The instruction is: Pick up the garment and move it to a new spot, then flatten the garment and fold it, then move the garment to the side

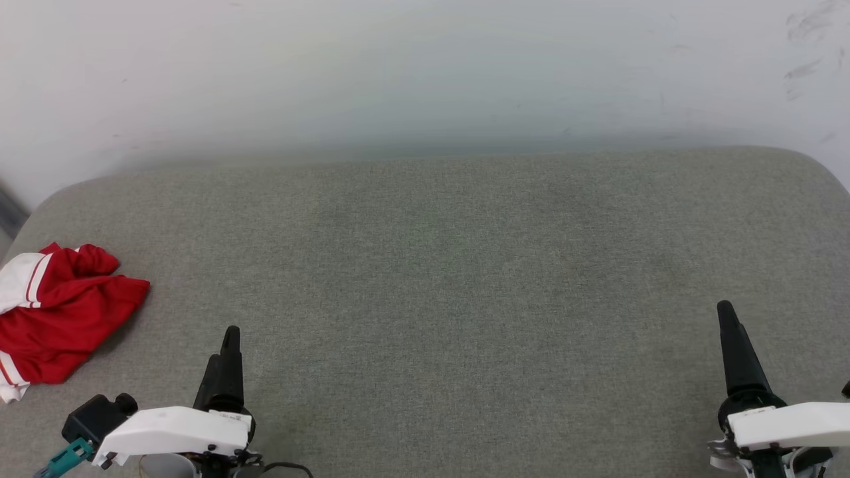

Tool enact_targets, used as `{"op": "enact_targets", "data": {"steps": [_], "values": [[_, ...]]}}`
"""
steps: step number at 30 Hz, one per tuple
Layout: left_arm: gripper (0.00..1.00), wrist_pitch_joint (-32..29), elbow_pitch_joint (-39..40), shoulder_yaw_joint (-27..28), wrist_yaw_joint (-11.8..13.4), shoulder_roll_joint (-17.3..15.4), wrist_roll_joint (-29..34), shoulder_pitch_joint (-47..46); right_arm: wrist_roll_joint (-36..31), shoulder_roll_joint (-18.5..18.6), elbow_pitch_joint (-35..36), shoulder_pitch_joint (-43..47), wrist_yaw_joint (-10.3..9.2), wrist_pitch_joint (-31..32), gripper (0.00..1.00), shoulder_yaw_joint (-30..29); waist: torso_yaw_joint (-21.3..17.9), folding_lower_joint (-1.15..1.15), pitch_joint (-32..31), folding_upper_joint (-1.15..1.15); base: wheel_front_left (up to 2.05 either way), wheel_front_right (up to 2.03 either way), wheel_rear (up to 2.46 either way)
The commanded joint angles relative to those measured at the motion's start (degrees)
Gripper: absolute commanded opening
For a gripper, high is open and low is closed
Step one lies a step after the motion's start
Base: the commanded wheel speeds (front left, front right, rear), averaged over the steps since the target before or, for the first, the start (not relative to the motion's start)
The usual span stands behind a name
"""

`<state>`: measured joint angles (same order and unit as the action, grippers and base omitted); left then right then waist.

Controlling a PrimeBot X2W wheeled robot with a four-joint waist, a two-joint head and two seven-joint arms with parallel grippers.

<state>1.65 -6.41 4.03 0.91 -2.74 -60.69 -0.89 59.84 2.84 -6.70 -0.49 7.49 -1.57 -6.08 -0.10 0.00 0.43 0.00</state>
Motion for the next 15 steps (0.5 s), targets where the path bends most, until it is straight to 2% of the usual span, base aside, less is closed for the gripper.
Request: {"op": "enact_targets", "data": {"steps": [1, 15], "values": [[1.0, 0.4, 1.2, -0.2, 0.3, -0.1, 2.0, -0.1, -2.1, 0.1, 1.5, 0.0, 0.0, -0.5, 1.0, 0.3, 0.0, 0.0, 0.0, 0.0, 0.0, 0.0, 0.0], [1.0, 3.3, 2.7, -3.0, 3.5, -0.1, 16.1, 1.7, -17.6, 0.1, 3.2, 2.5, 0.0, -3.3, 1.0, 2.1, 0.1, 0.0, -0.3, 0.0, 0.0, 0.0, 0.0]]}}
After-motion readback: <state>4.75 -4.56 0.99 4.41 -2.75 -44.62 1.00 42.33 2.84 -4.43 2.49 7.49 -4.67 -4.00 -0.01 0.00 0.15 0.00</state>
